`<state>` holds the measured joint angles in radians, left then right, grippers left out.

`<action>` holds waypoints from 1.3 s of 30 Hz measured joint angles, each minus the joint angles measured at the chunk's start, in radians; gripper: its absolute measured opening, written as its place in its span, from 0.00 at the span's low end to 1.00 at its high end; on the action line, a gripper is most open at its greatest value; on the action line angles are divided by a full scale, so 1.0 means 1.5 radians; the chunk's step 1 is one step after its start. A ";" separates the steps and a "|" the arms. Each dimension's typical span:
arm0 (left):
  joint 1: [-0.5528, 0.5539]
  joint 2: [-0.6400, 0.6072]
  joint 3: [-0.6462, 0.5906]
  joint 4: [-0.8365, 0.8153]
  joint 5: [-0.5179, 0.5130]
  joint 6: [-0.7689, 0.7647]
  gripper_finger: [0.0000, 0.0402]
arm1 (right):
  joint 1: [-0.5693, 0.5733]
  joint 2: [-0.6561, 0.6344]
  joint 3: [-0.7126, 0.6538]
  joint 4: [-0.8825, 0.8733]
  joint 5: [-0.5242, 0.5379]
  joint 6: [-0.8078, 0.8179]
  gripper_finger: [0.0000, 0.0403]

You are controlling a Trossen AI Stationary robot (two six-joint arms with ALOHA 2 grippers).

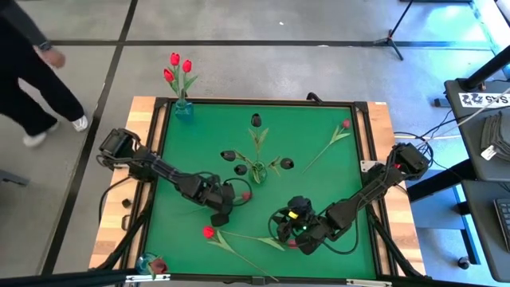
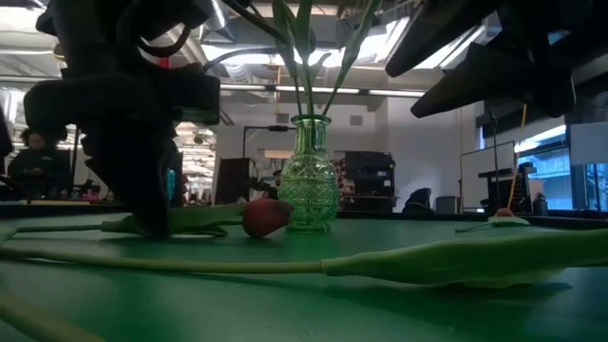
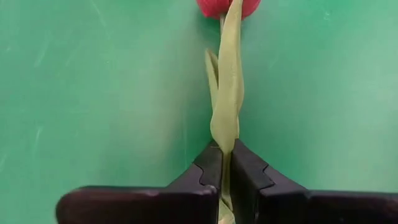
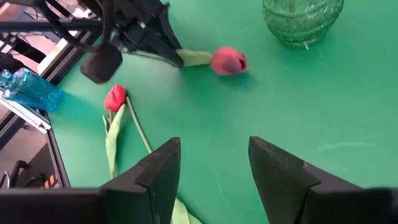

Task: Sort flowers into vase by color
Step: Put the dark red tulip into the bottom blue vase

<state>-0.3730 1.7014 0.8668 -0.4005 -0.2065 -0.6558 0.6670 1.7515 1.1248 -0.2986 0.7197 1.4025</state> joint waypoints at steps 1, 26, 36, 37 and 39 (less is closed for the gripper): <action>-0.003 -0.009 0.003 -0.018 0.001 -0.011 0.03 | 0.000 0.000 0.000 -0.002 -0.005 0.000 0.47; -0.216 -0.640 0.015 0.075 0.021 0.011 0.00 | 0.000 0.000 0.000 0.016 0.055 0.074 0.47; -0.372 -0.639 -0.014 0.302 0.022 0.169 0.00 | -0.014 -0.001 0.000 0.091 0.084 0.133 0.47; -0.385 -0.634 -0.028 0.342 0.026 0.178 0.00 | -0.015 -0.001 0.000 0.100 0.084 0.136 0.47; -0.413 -0.627 -0.062 0.417 0.029 0.185 0.00 | -0.023 -0.001 0.000 0.118 0.084 0.140 0.47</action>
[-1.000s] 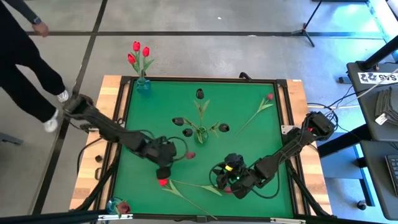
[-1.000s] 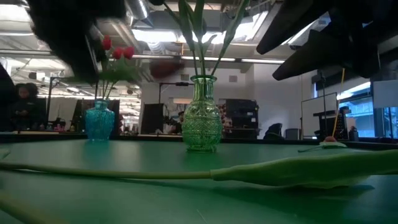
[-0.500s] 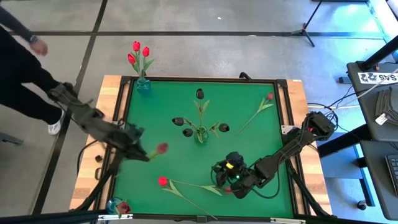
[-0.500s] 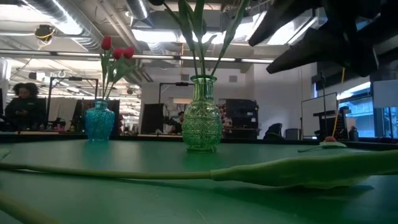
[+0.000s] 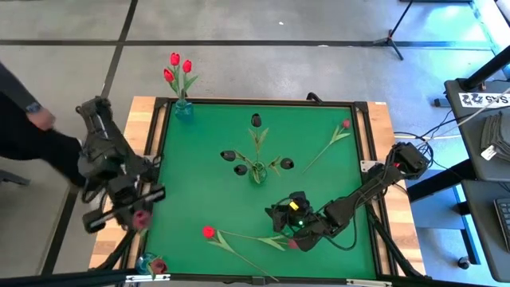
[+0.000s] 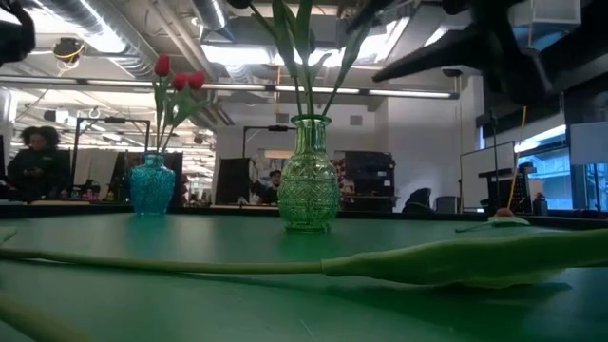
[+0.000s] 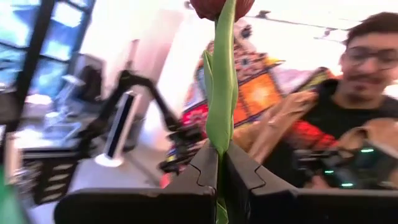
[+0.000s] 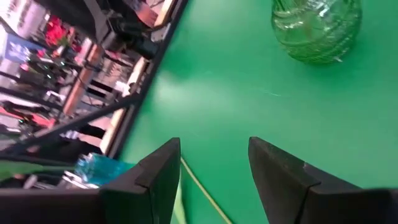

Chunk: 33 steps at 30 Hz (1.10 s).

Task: Sort flowers into vase by color
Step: Put the dark red tulip into the bottom blue vase

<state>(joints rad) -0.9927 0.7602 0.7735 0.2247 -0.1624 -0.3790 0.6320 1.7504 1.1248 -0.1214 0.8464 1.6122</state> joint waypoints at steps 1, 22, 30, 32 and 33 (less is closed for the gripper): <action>-0.013 0.001 -0.020 0.033 0.000 0.002 0.00 | 0.000 0.000 0.000 0.008 0.000 0.000 0.47; -0.169 0.091 -0.228 0.365 -0.042 0.050 0.00 | -0.033 0.000 0.000 0.035 -0.141 0.037 0.47; -0.169 0.111 -0.228 0.367 -0.038 0.110 0.00 | -0.033 0.000 0.000 0.051 -0.157 0.050 0.47; -0.169 0.112 -0.228 0.366 -0.038 0.126 0.00 | -0.033 0.000 0.000 0.054 -0.160 0.069 0.47; -0.169 0.112 -0.228 0.366 -0.038 0.132 0.00 | -0.033 0.000 0.000 0.058 -0.165 0.073 0.47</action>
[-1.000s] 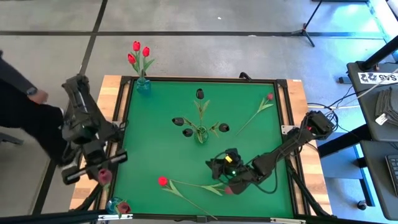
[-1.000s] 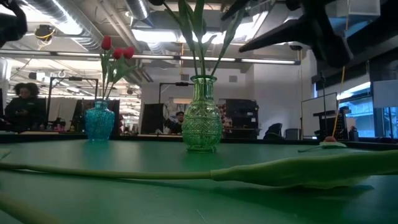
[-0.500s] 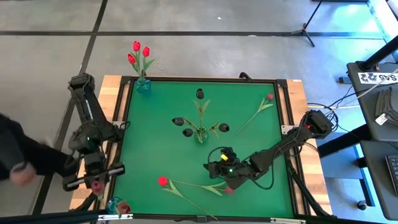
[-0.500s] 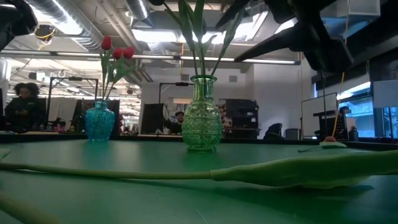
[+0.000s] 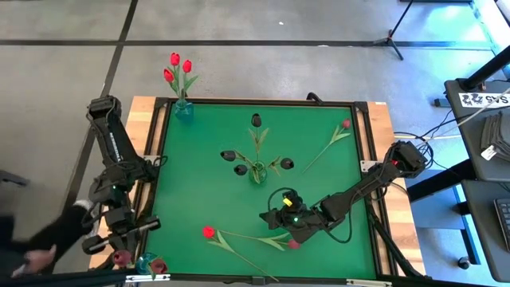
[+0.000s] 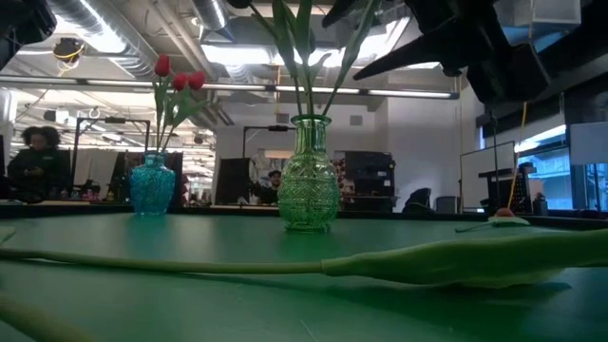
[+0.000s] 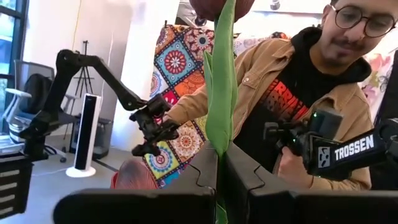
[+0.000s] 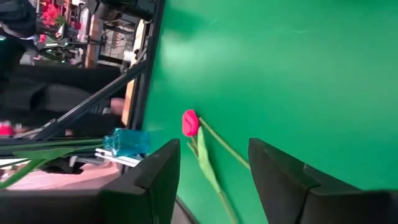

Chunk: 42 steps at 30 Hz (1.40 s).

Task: Sort flowers into vase by color
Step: Put the dark red tulip into the bottom blue vase

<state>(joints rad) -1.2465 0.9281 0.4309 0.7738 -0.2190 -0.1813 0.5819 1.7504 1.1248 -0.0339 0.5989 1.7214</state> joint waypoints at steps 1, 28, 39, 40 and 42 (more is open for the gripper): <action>0.000 0.000 0.000 0.000 0.000 0.004 0.00 | 0.000 0.000 0.000 0.006 -0.005 0.000 0.47; -0.028 0.064 0.000 0.026 0.000 -0.001 0.06 | 0.000 0.000 0.000 0.027 -0.029 0.020 0.47; -0.045 0.064 -0.067 0.080 -0.007 -0.041 0.15 | 0.000 0.000 0.000 0.033 -0.033 0.020 0.47; -0.047 0.064 -0.079 0.098 -0.007 -0.051 0.15 | 0.000 0.000 0.000 0.036 -0.038 0.020 0.47; -0.053 0.064 -0.093 0.118 -0.010 -0.065 0.16 | 0.000 0.000 0.000 0.040 -0.050 0.019 0.47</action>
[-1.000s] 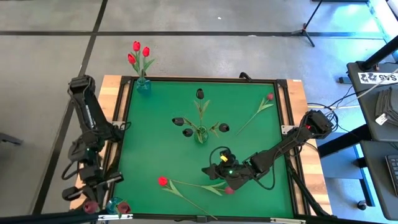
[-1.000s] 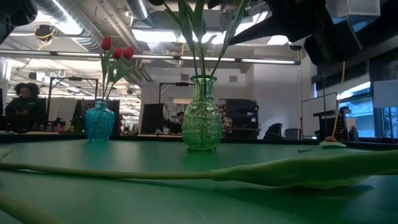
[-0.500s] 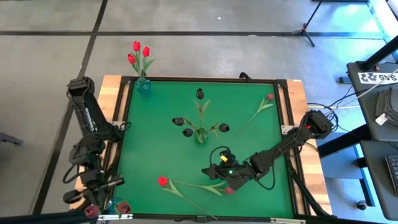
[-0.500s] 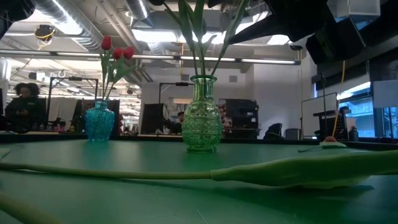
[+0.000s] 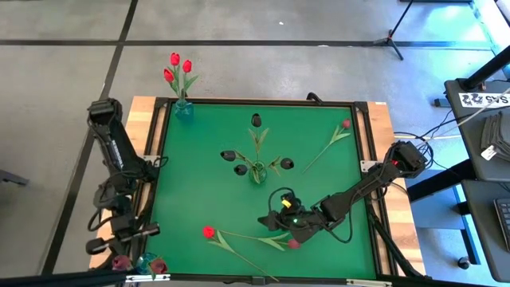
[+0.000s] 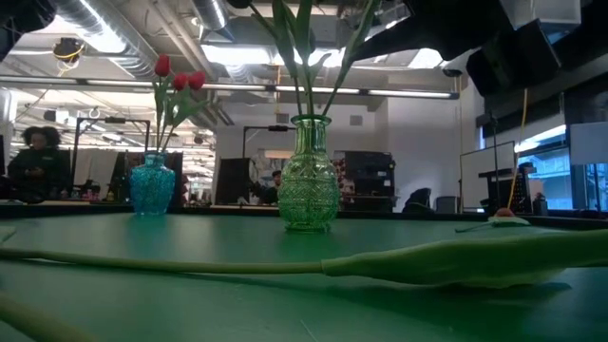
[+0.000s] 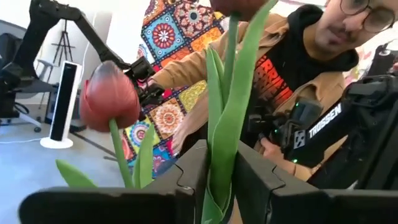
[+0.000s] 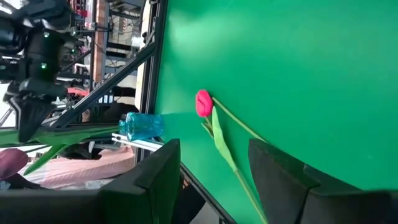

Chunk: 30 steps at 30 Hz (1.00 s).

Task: Sort flowers into vase by color
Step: Put the dark red tulip into the bottom blue vase

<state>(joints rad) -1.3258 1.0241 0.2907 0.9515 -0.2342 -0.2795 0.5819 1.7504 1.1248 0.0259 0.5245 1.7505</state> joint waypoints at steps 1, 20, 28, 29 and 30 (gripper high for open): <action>-0.003 0.000 -0.004 0.004 -0.005 -0.003 0.17 | 0.000 0.000 0.000 0.000 -0.002 0.000 0.47; -0.011 -0.002 -0.038 -0.016 -0.041 -0.191 0.28 | 0.000 0.000 0.000 -0.018 0.000 -0.003 0.47; -0.011 -0.005 -0.019 -0.015 -0.036 -0.192 0.33 | 0.000 0.000 0.000 -0.018 0.004 -0.003 0.47; -0.011 -0.005 -0.019 -0.021 -0.034 -0.191 0.33 | 0.000 0.000 0.000 -0.018 0.004 -0.003 0.47; -0.011 -0.005 -0.019 -0.027 -0.034 -0.192 0.33 | 0.000 0.000 0.000 -0.018 0.004 -0.003 0.47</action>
<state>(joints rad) -1.3426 1.0171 0.2623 0.9103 -0.2846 -0.5677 0.5819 1.7504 1.1248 -0.0017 0.5304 1.7462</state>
